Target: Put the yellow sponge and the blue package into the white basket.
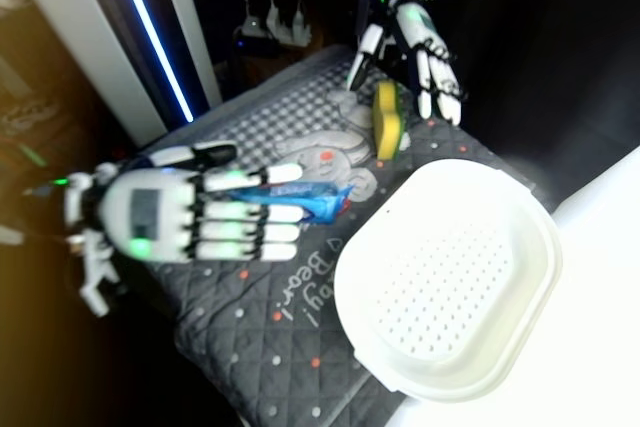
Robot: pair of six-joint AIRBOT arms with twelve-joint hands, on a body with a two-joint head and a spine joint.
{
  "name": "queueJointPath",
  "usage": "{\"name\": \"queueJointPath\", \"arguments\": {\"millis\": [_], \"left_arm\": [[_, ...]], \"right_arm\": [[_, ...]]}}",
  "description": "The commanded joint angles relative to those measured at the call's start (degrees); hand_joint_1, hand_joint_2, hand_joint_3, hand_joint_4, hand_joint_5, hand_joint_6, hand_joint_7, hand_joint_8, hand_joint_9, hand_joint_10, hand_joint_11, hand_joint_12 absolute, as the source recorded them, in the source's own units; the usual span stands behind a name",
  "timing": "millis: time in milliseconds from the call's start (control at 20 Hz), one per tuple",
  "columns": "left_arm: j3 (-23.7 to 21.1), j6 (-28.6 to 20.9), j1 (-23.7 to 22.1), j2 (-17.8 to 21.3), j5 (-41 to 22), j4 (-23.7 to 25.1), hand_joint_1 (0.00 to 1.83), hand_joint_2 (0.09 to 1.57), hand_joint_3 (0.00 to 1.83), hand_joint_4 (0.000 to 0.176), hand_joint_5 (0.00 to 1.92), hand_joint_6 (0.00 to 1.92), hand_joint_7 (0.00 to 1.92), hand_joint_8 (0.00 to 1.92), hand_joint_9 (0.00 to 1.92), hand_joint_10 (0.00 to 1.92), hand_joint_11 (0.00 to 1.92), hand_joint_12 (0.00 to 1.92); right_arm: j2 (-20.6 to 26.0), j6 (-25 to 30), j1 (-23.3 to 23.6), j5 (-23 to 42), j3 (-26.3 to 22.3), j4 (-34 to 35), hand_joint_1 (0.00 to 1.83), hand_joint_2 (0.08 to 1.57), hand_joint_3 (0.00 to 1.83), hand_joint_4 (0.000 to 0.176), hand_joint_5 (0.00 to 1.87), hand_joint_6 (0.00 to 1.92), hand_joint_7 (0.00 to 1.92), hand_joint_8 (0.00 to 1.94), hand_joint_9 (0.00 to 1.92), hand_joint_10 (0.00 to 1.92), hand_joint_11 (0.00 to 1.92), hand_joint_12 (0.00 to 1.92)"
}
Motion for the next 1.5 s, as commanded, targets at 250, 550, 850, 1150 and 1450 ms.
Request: {"name": "queueJointPath", "arguments": {"millis": [250,550,850,1150,1450], "left_arm": [[2.43,-0.43,-2.26,-3.02,-2.30,0.36,0.80,0.94,0.00,0.034,0.24,0.00,0.26,0.00,0.30,0.01,0.02,0.91],[5.01,-0.44,-2.66,-6.45,0.79,-0.15,1.13,1.16,0.00,0.000,0.86,0.91,0.87,0.03,0.82,0.13,0.38,1.21],[5.71,-0.37,-3.54,-7.39,1.40,0.04,1.21,1.16,0.00,0.000,0.98,1.05,0.81,1.19,1.00,0.13,0.43,1.22],[5.56,-0.21,-7.67,-5.84,-2.26,3.01,1.37,1.14,0.00,0.000,1.08,0.65,0.89,1.16,0.75,1.43,0.43,1.46],[7.21,-0.11,-17.01,-4.18,-4.97,6.99,1.38,1.08,0.00,0.000,1.05,0.83,1.05,0.82,0.96,1.10,0.78,1.08]], "right_arm": [[-2.38,0.11,2.54,-0.72,3.16,-1.53,0.63,0.85,0.00,0.176,0.05,0.01,0.08,0.01,0.12,0.01,0.00,0.94],[-4.13,0.10,2.67,-3.97,4.81,-1.65,1.03,1.01,0.01,0.157,0.48,0.01,0.58,0.01,0.62,0.05,0.22,1.00],[-4.56,0.10,2.67,-4.39,5.29,-1.88,1.37,1.13,0.00,0.000,0.88,1.09,0.95,0.86,0.93,1.27,0.74,1.01],[-4.31,1.61,4.29,-2.34,5.77,-3.83,1.27,1.06,0.01,0.000,1.04,0.85,1.20,0.62,1.22,0.56,1.11,0.92],[-3.04,2.10,12.96,0.86,8.67,-4.57,1.38,1.02,0.00,0.000,1.28,0.17,1.25,0.53,1.18,0.89,1.05,0.96]]}}
